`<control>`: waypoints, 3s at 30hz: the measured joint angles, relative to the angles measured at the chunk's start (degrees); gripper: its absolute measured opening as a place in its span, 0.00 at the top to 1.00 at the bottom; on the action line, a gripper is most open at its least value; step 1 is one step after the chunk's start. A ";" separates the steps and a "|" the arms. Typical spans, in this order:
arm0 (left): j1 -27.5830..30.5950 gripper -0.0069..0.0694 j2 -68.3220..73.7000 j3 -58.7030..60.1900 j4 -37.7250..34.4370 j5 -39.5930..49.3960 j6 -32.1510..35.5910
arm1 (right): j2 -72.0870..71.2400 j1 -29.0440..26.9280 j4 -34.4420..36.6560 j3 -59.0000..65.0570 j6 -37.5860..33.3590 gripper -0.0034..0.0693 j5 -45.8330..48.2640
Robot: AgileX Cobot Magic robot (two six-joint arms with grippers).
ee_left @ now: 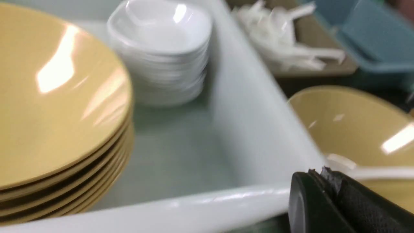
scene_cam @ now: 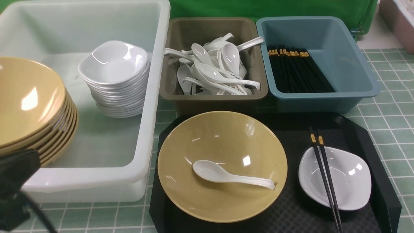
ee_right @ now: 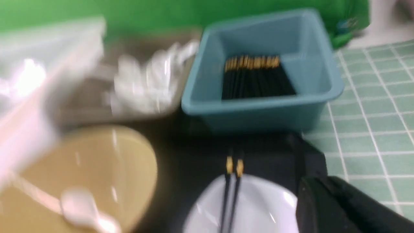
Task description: On blue table put chopsticks spoon bowls plates into blue grey white boxes.
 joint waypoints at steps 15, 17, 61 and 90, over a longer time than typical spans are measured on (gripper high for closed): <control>-19.25 0.91 23.05 -17.43 8.47 20.72 0.28 | 28.97 3.13 5.71 -16.84 -23.23 0.90 24.14; -22.76 0.91 25.35 -19.28 8.47 20.63 0.07 | 33.49 3.13 7.06 -18.51 -23.41 0.90 24.86; -52.16 0.91 49.46 -28.84 21.82 8.84 -1.23 | 75.29 3.19 12.47 -26.24 -13.36 0.69 8.77; -39.15 0.91 57.90 -36.76 20.47 -20.79 -7.60 | 73.87 -0.99 6.28 -55.79 -16.21 0.72 0.97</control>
